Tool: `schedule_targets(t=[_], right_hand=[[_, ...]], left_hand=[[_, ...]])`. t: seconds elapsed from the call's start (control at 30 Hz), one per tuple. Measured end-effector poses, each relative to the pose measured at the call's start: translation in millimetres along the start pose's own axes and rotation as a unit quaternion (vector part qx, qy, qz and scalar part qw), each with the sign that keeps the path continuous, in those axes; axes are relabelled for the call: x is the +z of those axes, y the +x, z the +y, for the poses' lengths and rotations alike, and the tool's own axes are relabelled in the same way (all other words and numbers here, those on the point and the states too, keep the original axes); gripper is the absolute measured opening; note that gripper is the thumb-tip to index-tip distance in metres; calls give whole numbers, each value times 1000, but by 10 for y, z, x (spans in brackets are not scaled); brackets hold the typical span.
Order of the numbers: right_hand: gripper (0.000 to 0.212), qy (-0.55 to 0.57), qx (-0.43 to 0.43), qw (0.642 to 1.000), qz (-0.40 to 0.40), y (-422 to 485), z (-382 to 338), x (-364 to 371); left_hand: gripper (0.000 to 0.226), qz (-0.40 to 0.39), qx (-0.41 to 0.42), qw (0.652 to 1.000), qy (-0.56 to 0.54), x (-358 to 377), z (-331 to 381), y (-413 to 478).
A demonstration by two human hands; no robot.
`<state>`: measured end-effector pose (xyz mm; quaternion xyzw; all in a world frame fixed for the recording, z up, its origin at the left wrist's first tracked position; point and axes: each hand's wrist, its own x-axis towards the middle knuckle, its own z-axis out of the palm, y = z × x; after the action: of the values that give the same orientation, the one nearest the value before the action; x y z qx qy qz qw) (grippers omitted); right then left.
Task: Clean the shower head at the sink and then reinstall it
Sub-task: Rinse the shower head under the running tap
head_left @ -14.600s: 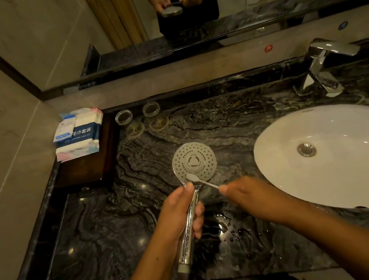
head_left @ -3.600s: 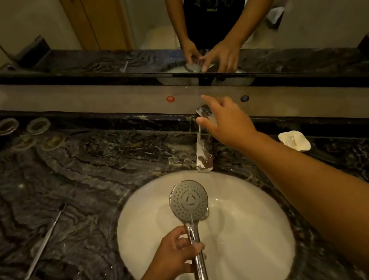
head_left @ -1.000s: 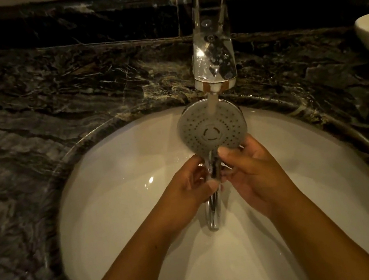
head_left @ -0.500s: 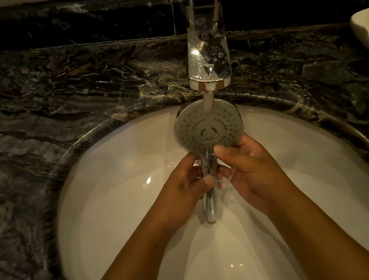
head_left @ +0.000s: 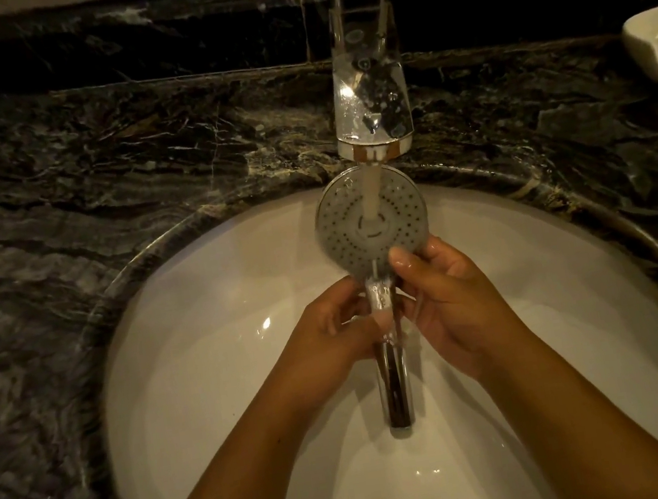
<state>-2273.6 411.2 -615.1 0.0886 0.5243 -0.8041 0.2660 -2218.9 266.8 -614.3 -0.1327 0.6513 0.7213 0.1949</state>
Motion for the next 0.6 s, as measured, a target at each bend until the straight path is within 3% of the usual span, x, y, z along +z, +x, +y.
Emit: schedule_targets(t=[0.13,0.37,0.6], right_hand=[[35,0,6,1000,-3,2,-2,-14],[38,1,6,1000,-6,-5,-6,-12],[36,-8,3,1000,-3,-16,-16,18]], left_hand=[[23,-8,-6,1000,-28,-6,-2,4],[31,-16,-6,998,-57,4,-1,6],[55,-15,-25,996,-87,-2,-27,37]])
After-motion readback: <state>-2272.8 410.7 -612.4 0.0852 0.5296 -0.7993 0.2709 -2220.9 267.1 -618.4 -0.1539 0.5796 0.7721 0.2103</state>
